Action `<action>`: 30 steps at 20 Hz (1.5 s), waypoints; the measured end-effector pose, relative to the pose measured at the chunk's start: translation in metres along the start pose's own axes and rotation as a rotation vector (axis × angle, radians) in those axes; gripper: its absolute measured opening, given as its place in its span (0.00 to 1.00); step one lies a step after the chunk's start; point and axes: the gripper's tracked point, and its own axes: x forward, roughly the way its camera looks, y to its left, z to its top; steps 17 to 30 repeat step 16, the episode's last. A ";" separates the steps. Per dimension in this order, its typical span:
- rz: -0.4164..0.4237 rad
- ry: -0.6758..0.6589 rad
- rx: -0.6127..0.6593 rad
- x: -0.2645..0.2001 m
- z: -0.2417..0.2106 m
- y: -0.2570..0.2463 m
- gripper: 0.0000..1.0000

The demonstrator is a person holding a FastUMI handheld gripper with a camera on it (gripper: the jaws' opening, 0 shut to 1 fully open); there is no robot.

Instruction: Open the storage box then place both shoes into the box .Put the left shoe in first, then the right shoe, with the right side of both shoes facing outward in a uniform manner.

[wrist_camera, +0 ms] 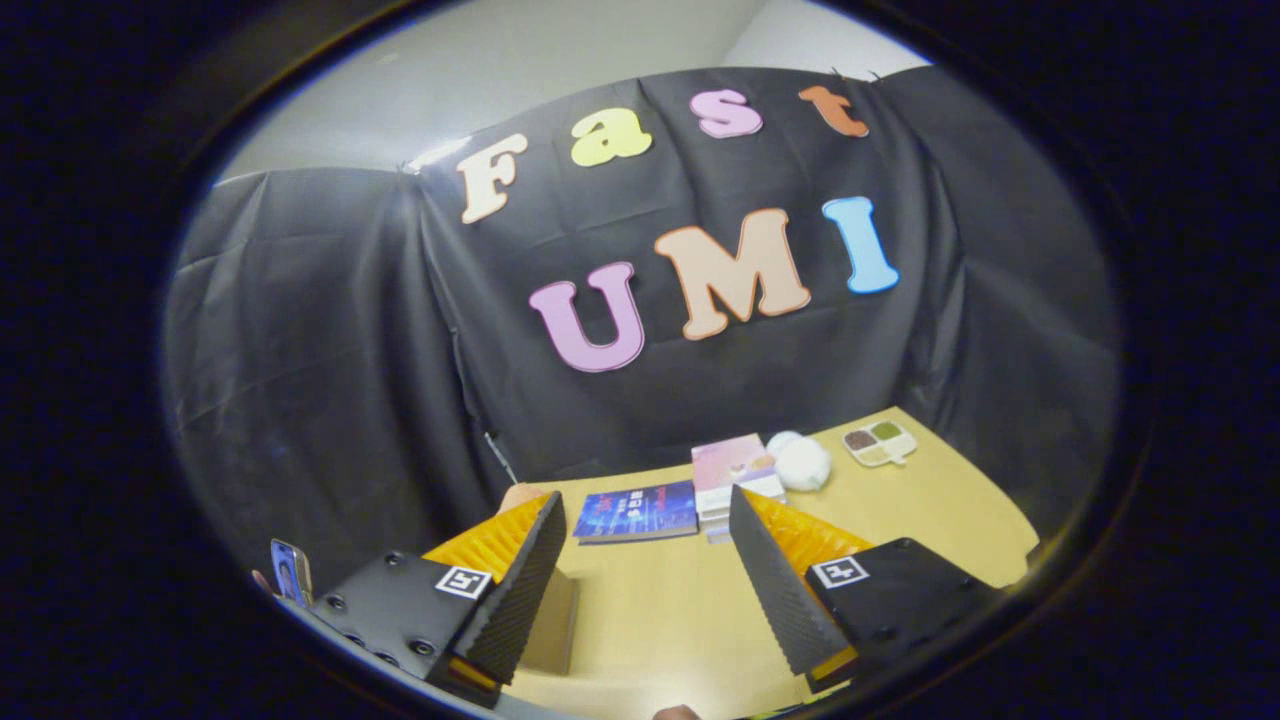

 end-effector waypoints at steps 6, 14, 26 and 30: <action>0.038 -0.123 -0.037 -0.025 0.057 -0.024 1.00; 0.120 -0.198 -0.070 -0.041 0.089 -0.042 1.00; 0.136 -0.200 -0.064 -0.043 0.092 -0.046 1.00; 0.136 -0.200 -0.064 -0.043 0.092 -0.046 1.00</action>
